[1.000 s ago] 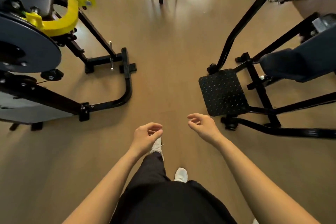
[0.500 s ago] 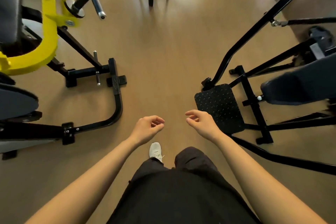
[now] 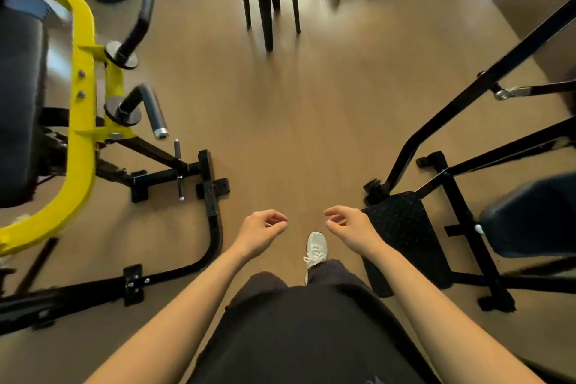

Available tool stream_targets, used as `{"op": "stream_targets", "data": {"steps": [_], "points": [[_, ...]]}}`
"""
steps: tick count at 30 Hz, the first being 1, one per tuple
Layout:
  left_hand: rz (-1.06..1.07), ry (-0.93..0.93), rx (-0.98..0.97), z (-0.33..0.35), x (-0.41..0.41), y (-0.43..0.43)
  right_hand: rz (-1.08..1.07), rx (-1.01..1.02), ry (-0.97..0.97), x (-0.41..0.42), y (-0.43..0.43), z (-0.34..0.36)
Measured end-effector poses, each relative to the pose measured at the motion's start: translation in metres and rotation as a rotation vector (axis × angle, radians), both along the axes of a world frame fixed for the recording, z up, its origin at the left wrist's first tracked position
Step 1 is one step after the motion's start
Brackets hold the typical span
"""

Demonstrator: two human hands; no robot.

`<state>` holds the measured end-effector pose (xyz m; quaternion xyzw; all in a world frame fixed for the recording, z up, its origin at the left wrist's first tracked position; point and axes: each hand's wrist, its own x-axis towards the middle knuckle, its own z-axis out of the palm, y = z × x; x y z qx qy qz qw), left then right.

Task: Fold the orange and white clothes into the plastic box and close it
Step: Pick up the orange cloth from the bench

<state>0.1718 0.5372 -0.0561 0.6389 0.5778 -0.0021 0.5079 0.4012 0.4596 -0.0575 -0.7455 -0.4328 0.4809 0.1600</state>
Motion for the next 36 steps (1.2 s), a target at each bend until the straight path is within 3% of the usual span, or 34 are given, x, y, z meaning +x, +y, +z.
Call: {"op": "stream_targets", "data": {"steps": [6,15,22,28,36], "points": [[0.078,-0.048,-0.030,0.003,0.054,0.078,0.108,-0.038,-0.021,0.052,0.096,-0.001],[0.131,-0.134,-0.004,0.004,0.084,0.232,0.074,-0.020,-0.029,0.089,0.250,0.005],[0.000,-0.142,0.081,0.002,0.101,0.377,0.051,-0.042,-0.053,0.094,0.369,0.020],[-0.235,-0.091,0.172,0.013,0.120,0.494,0.049,0.017,-0.108,0.116,0.474,0.032],[-0.411,-0.041,0.255,0.007,0.191,0.632,0.057,0.037,-0.097,0.180,0.604,0.016]]}}
